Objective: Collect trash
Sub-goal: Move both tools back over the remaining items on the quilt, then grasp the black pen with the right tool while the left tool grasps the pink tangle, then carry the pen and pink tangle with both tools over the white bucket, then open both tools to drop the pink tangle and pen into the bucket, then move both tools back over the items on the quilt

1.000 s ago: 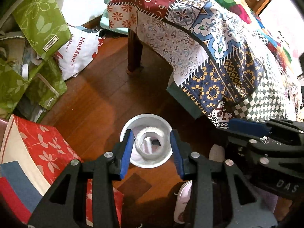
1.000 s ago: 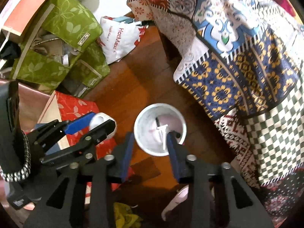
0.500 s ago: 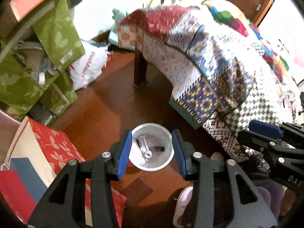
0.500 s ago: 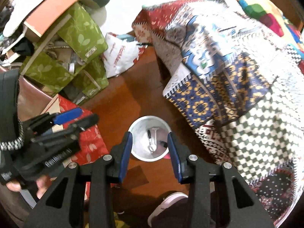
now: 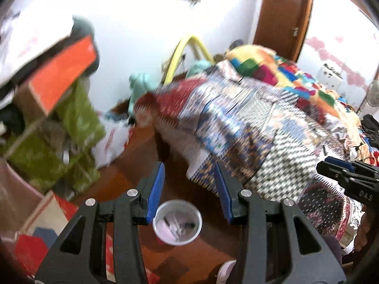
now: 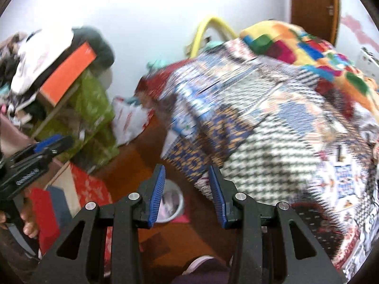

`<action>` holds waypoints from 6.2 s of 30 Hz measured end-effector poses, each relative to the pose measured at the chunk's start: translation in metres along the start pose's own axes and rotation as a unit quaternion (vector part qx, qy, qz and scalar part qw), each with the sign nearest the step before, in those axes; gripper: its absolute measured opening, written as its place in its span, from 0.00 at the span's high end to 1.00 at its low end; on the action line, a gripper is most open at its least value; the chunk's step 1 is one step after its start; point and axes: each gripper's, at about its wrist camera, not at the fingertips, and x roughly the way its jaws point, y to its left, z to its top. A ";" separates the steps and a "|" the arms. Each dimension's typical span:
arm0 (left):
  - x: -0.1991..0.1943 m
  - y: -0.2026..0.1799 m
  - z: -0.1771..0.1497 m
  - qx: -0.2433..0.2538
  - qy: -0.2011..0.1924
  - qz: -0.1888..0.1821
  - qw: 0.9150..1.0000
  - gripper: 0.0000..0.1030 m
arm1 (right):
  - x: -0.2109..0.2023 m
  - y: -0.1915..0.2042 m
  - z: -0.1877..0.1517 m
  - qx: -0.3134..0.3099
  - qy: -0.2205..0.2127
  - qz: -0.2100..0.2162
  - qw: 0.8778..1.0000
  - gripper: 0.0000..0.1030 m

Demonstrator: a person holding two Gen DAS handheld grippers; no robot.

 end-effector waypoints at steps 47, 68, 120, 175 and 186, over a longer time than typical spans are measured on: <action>0.273 -0.386 0.000 0.208 0.165 -0.222 0.938 0.58 | 0.046 -0.313 -0.018 0.150 0.024 -0.138 0.979 0.66; 0.277 -0.416 -0.024 0.255 0.109 -0.221 0.935 0.61 | 0.107 -0.311 -0.012 0.127 0.047 -0.144 0.980 0.85; 0.006 -0.156 0.062 0.098 -0.040 -0.162 0.981 0.76 | -0.067 -0.046 0.031 -0.009 -0.093 -0.078 0.993 0.87; 0.185 0.087 -0.111 -0.056 0.263 -0.027 0.963 0.64 | 0.184 0.133 -0.034 -0.096 0.198 0.048 0.974 0.85; 0.146 0.080 -0.092 -0.048 0.220 -0.009 0.974 0.63 | 0.133 0.116 -0.025 -0.090 0.136 0.051 0.985 0.56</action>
